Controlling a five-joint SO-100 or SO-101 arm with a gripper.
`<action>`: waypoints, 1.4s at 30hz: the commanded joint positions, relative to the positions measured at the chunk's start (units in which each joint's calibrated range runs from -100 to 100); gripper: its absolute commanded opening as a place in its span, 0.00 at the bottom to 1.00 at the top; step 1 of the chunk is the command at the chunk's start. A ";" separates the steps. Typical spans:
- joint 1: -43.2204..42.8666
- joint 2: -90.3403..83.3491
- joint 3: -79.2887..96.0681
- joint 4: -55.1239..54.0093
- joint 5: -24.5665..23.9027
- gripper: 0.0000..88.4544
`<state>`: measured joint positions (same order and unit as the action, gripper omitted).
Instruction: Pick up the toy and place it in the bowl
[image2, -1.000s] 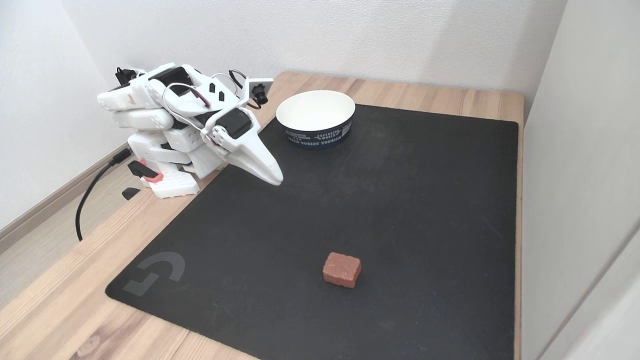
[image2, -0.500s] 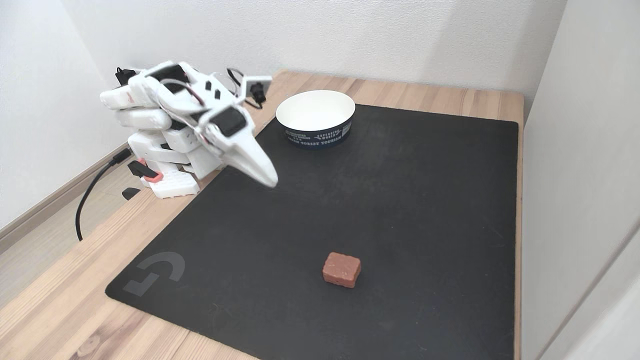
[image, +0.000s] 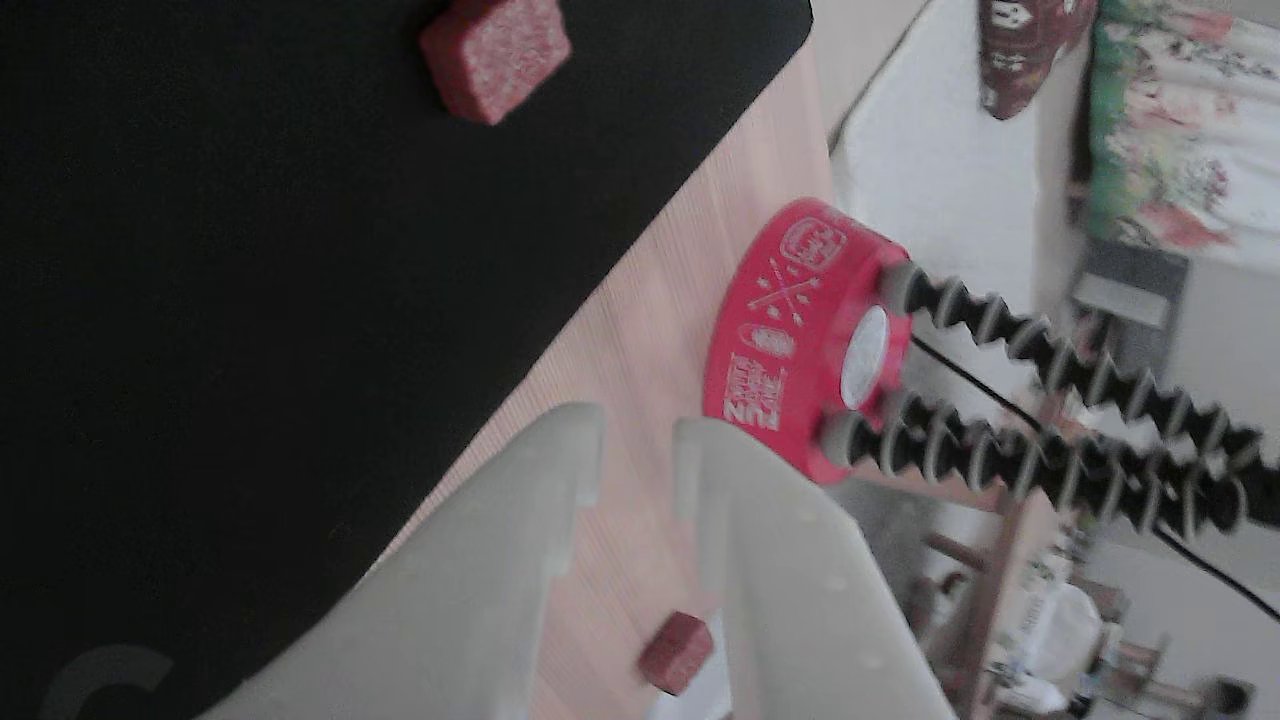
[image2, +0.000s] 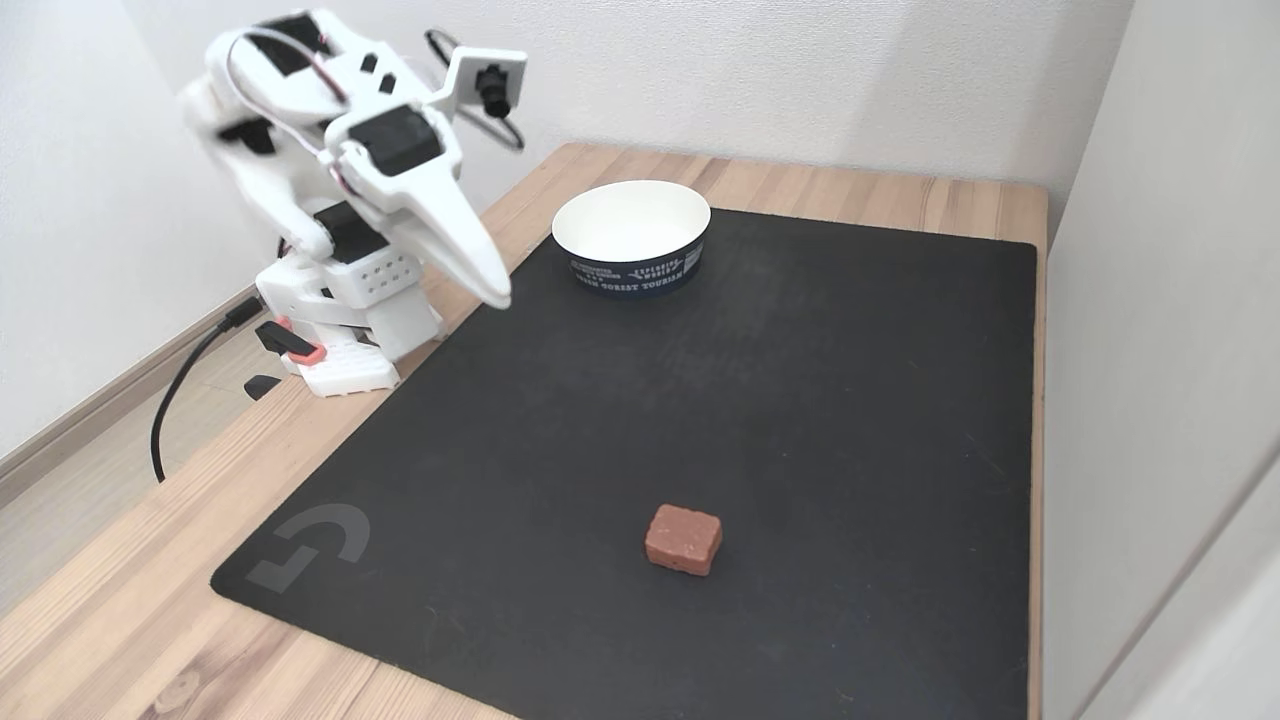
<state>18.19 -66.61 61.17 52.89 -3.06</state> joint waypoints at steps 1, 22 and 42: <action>4.44 12.05 -8.94 -0.31 -0.12 0.03; 6.87 63.90 -58.60 0.54 0.35 0.03; 1.18 93.08 -83.84 6.72 -0.02 0.03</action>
<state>19.93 26.48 -19.23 59.31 -3.11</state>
